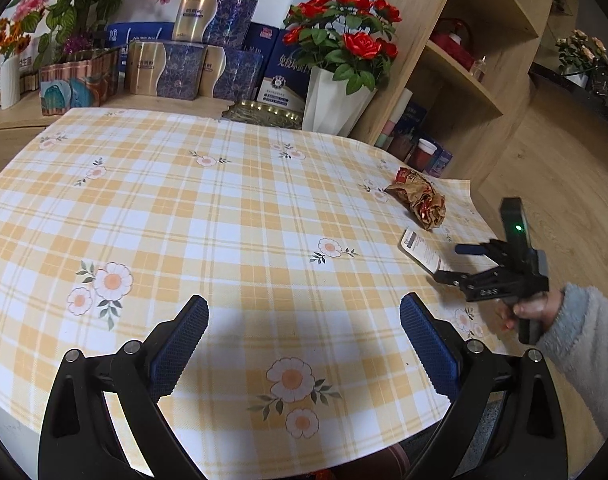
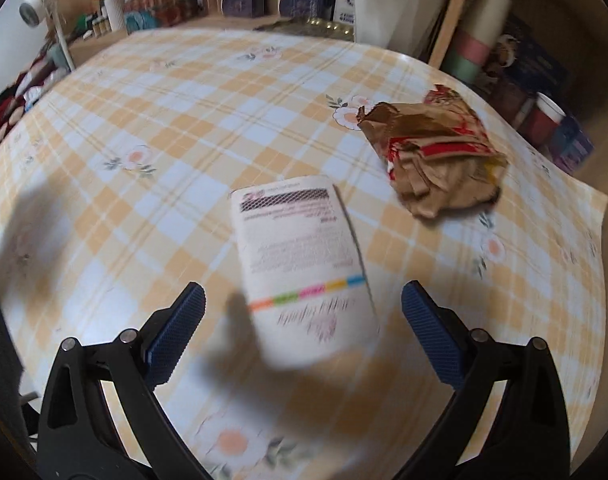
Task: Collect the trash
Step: 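Grasp the white paper cup with the right gripper while the left gripper reaches for the brown bag, then grasp the crumpled brown paper bag with the left gripper while the right gripper holds the cup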
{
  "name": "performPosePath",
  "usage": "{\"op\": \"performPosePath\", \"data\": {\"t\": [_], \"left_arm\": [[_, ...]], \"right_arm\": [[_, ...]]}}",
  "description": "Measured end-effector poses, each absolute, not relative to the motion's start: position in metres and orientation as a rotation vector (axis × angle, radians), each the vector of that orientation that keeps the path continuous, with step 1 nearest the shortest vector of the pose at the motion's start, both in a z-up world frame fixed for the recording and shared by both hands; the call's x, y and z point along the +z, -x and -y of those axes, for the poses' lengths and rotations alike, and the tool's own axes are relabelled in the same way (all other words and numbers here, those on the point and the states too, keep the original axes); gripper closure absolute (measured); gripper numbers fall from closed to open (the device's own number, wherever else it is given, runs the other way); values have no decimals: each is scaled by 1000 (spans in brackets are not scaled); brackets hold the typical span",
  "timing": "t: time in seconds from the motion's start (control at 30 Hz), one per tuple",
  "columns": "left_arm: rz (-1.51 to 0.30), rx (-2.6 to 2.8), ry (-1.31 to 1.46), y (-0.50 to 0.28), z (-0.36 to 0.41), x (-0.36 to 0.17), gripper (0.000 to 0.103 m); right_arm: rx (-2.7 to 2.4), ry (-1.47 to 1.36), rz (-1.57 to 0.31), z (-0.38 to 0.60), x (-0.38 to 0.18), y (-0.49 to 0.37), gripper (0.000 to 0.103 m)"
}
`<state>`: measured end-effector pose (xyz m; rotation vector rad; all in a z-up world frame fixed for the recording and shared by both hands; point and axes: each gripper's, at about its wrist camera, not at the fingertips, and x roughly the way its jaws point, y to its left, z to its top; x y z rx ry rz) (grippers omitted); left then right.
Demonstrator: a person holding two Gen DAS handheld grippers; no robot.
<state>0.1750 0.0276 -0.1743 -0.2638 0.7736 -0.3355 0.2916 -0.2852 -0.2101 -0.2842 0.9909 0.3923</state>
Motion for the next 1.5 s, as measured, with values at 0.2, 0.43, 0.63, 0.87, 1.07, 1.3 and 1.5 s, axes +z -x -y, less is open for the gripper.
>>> {"op": "performPosePath", "data": {"t": [0.2, 0.43, 0.63, 0.87, 1.07, 1.3, 1.5], "left_arm": [[-791, -352, 260, -192, -18, -179, 9], [-814, -371, 293, -210, -5, -183, 9], [-841, -393, 327, -223, 7, -185, 9], [-894, -464, 377, -253, 44, -186, 9], [-969, -609, 410, -304, 118, -192, 9], [-971, -756, 137, -355, 234, -199, 6], [-921, -628, -27, -396, 285, -204, 6]], "right_arm": [[436, 248, -1049, 286, -225, -317, 6], [468, 216, -1027, 291, -225, -318, 21], [491, 186, -988, 296, -214, -300, 50], [377, 24, -879, 341, -185, -270, 51], [272, -77, -836, 387, -173, -253, 51], [190, -180, -789, 433, -168, -229, 51], [146, -235, -767, 460, -171, -211, 51]]}}
